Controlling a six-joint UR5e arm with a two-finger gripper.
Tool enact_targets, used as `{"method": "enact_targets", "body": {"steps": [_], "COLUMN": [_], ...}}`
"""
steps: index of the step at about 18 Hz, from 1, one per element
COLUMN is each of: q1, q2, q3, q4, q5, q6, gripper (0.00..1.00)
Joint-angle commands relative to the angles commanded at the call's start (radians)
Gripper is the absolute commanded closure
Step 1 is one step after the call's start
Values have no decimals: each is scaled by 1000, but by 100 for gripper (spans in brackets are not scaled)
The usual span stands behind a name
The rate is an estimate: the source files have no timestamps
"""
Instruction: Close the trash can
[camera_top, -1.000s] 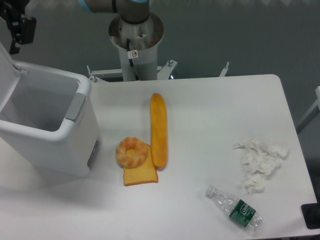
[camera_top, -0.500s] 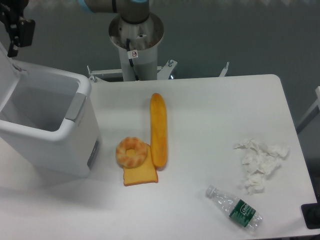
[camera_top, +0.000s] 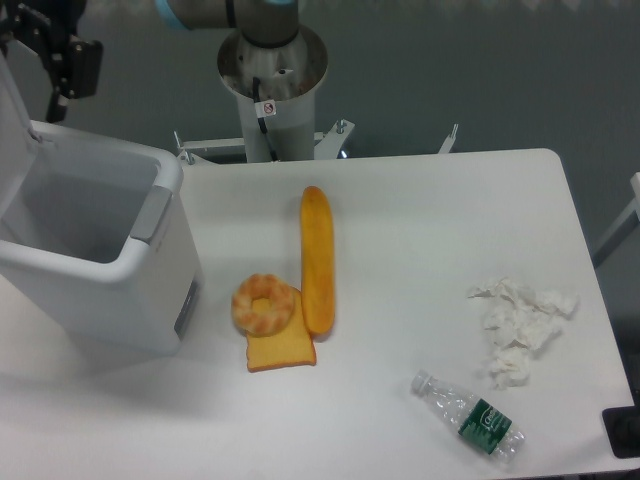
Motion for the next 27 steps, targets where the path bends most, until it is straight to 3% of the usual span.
{"method": "enact_targets", "body": {"steps": [6,10,15,27], "q1": [74,86,98,108], "q2": [-20,-69,-136,-195], "q3": [-3,-3,-5,-8], "q4": [5,14,66,78], "q5": [2,55,77,124], "q6": [5,5,2,0], "gripper": [0,0,0,0]}}
